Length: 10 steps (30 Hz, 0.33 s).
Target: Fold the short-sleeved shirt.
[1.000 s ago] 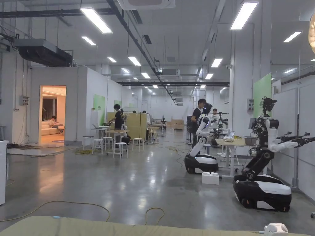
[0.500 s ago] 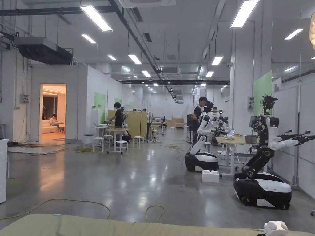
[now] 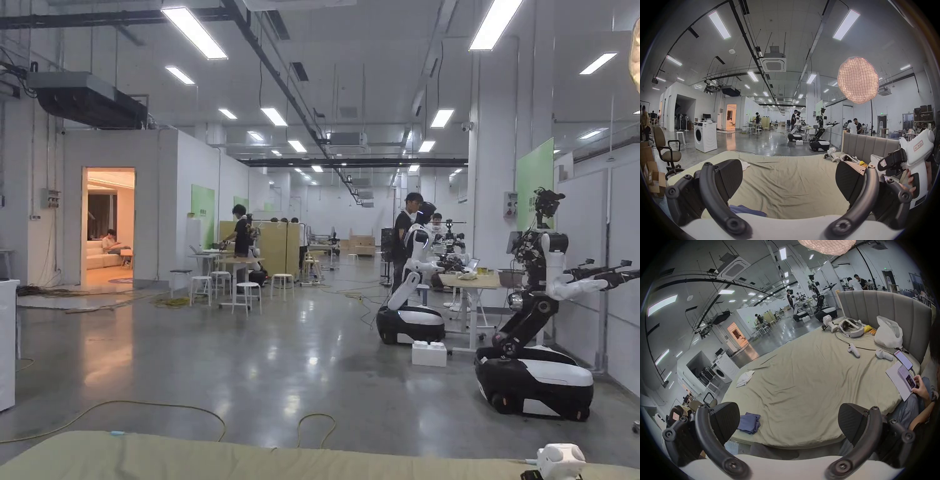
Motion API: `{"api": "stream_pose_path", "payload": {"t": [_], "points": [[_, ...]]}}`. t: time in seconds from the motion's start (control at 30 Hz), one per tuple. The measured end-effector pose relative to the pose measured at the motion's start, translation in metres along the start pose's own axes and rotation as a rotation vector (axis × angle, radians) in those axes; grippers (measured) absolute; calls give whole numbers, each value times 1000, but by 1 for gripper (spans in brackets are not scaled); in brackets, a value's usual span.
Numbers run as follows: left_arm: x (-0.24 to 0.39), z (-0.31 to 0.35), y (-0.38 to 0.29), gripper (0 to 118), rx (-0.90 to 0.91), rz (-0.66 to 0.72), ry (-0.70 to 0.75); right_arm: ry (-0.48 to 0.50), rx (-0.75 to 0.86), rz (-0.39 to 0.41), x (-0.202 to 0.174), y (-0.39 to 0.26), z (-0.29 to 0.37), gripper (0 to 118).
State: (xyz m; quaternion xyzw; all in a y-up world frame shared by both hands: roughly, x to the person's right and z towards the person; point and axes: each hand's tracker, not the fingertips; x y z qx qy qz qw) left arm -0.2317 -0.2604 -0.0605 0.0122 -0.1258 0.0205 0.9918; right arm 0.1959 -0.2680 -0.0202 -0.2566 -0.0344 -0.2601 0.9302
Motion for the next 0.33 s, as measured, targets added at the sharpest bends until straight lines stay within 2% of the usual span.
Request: {"api": "stream_pose_path", "payload": {"t": [0.2,0.27,0.33], "points": [[0,-1,-1,116,-8,-2,0,-7,92,7,4,-5,4,118],[1,-1,0,116,-9,-6,-1,-66,98,10,2,-4,6,118],[2,-2,1,116,-9,-13,0,-62,154,31,2,-5,11,118]]}}
